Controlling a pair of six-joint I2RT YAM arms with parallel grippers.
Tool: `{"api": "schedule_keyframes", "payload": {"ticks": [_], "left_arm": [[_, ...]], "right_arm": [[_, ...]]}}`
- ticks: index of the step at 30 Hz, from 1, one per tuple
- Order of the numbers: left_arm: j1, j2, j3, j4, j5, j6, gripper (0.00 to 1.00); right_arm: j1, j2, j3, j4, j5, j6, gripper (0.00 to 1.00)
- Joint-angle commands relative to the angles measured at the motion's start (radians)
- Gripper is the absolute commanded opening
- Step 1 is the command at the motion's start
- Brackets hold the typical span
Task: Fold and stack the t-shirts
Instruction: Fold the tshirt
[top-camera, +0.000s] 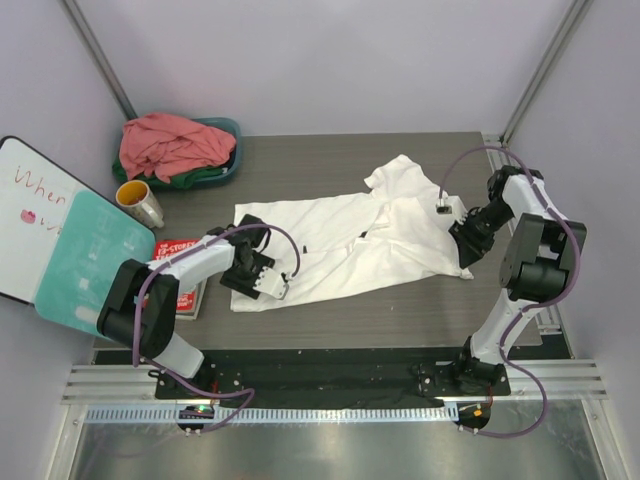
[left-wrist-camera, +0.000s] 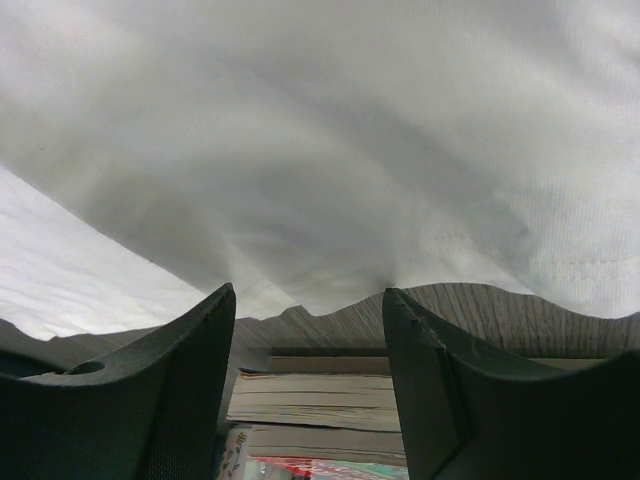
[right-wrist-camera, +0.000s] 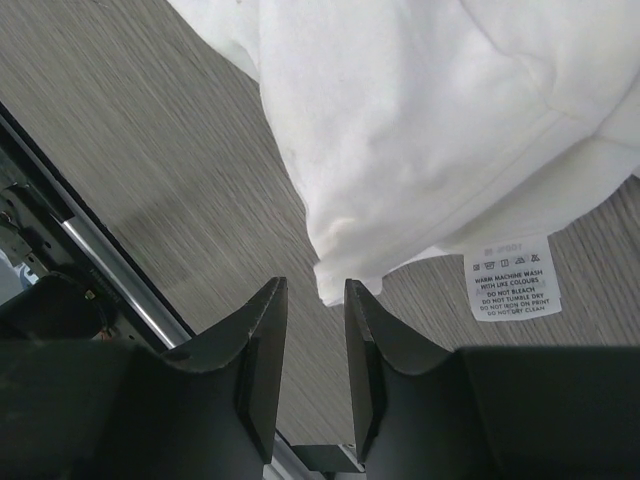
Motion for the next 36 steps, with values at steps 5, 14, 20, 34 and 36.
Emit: {"api": "schedule_keyframes", "payload": {"ticks": [5,14,20,34,36], "left_arm": [[0.003,0.021,0.044,-0.025,0.013,-0.005,0.62],[0.003,0.038,0.053,-0.03,0.015,-0.002,0.62],[-0.003,0.046,0.056,-0.03,0.016,-0.003,0.62],[-0.011,0.052,0.073,-0.044,0.027,-0.003,0.62],[-0.012,0.056,0.076,-0.042,0.026,-0.003,0.62]], "right_arm": [[-0.024,-0.024,-0.023,-0.067,0.016,0.007,0.35],[-0.023,0.019,-0.036,-0.031,-0.004,0.024,0.35],[-0.024,0.023,-0.066,0.007,0.006,0.029,0.34],[-0.058,0.031,-0.032,0.131,0.059,0.088,0.34],[-0.058,0.048,-0.014,0.111,0.039,0.081,0.34]]}}
